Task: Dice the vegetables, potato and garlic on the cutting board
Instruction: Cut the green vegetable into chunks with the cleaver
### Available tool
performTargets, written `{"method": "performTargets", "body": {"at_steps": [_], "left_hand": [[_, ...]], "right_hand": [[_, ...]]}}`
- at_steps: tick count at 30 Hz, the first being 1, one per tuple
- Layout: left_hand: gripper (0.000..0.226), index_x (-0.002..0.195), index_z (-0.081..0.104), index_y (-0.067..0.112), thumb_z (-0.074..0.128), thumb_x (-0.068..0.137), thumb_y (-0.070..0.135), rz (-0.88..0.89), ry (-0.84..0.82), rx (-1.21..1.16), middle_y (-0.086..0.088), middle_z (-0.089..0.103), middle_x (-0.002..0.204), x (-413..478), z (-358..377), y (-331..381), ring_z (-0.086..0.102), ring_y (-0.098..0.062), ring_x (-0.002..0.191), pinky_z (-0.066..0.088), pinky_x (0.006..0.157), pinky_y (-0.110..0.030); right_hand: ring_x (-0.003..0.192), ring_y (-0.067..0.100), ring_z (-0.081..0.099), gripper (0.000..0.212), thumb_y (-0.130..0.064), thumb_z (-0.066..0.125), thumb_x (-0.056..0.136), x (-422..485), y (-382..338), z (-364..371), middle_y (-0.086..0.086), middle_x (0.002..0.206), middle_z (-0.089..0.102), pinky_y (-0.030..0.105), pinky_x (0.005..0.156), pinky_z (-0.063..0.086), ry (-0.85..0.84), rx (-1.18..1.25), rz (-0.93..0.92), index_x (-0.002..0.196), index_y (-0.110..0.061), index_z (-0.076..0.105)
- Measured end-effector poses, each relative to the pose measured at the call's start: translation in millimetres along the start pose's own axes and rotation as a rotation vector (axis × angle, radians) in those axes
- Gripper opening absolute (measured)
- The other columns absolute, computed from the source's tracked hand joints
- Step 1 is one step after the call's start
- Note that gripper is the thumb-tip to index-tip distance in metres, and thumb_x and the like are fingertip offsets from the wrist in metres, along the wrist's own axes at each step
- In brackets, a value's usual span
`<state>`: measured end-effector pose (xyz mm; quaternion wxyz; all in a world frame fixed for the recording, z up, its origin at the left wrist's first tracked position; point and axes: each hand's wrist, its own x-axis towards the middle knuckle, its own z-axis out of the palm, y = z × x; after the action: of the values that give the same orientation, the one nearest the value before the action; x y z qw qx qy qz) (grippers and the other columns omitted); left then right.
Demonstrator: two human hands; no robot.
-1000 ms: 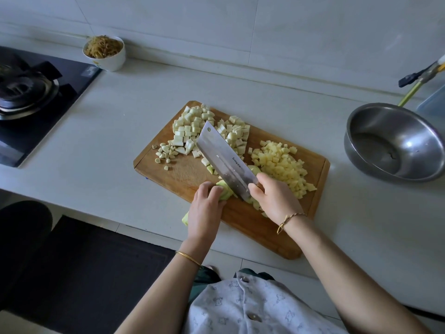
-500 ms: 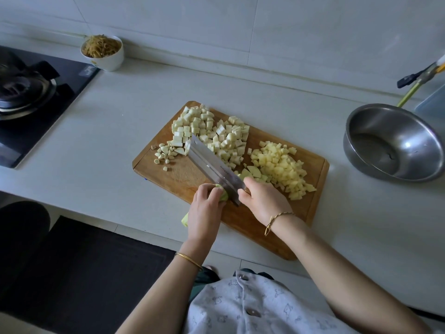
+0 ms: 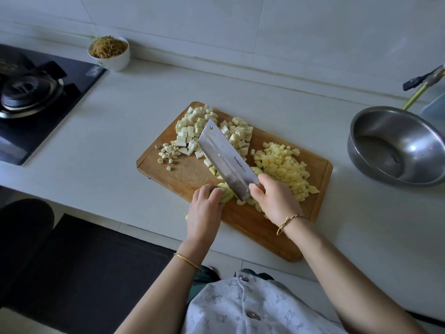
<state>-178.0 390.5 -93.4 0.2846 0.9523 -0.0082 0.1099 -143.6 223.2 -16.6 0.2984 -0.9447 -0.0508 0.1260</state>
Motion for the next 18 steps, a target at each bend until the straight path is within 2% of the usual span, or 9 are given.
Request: {"method": "performTargets", "body": {"at_steps": [8, 11, 15, 18], "left_hand": [[0.035, 0.102, 0.069, 0.008, 0.078, 0.069, -0.002, 0.01, 0.005, 0.004, -0.014, 0.062, 0.104, 0, 0, 2, 0.059, -0.037, 0.094, 0.052, 0.074, -0.04], [0.033, 0.102, 0.069, 0.008, 0.077, 0.071, -0.001, 0.005, 0.006, 0.003, -0.013, 0.062, 0.105, 0, -1, 3, 0.058, -0.036, 0.095, 0.052, 0.073, -0.04], [0.031, 0.101, 0.068, 0.008, 0.077, 0.072, 0.0, 0.012, 0.012, 0.0, -0.013, 0.062, 0.104, -1, -2, 4, 0.059, -0.035, 0.095, 0.052, 0.071, -0.039], [0.034, 0.103, 0.068, 0.008, 0.078, 0.072, 0.0, 0.008, -0.001, 0.005, -0.013, 0.062, 0.107, -1, -2, 3, 0.059, -0.036, 0.097, 0.054, 0.074, -0.041]], "right_hand": [[0.047, 0.016, 0.032, 0.037, -0.031, 0.042, 0.099, 1, -5, -3, -0.002, 0.056, 0.037, 0.029, 0.044, 0.024, -0.061, -0.098, -0.025, 0.067, -0.022, 0.025], [0.047, 0.012, 0.036, 0.03, -0.031, 0.041, 0.1, 4, -10, -2, -0.005, 0.058, 0.039, 0.027, 0.043, 0.023, -0.069, -0.189, -0.051, 0.073, -0.019, 0.032], [0.061, 0.022, 0.048, 0.023, -0.032, 0.04, 0.1, 7, -13, 9, -0.001, 0.066, 0.047, 0.028, 0.043, 0.027, -0.074, -0.227, -0.068, 0.084, -0.016, 0.036], [0.063, 0.024, 0.047, 0.023, -0.031, 0.04, 0.1, 8, -10, 16, -0.002, 0.064, 0.043, 0.029, 0.043, 0.027, -0.07, -0.211, -0.047, 0.083, -0.016, 0.036]]}}
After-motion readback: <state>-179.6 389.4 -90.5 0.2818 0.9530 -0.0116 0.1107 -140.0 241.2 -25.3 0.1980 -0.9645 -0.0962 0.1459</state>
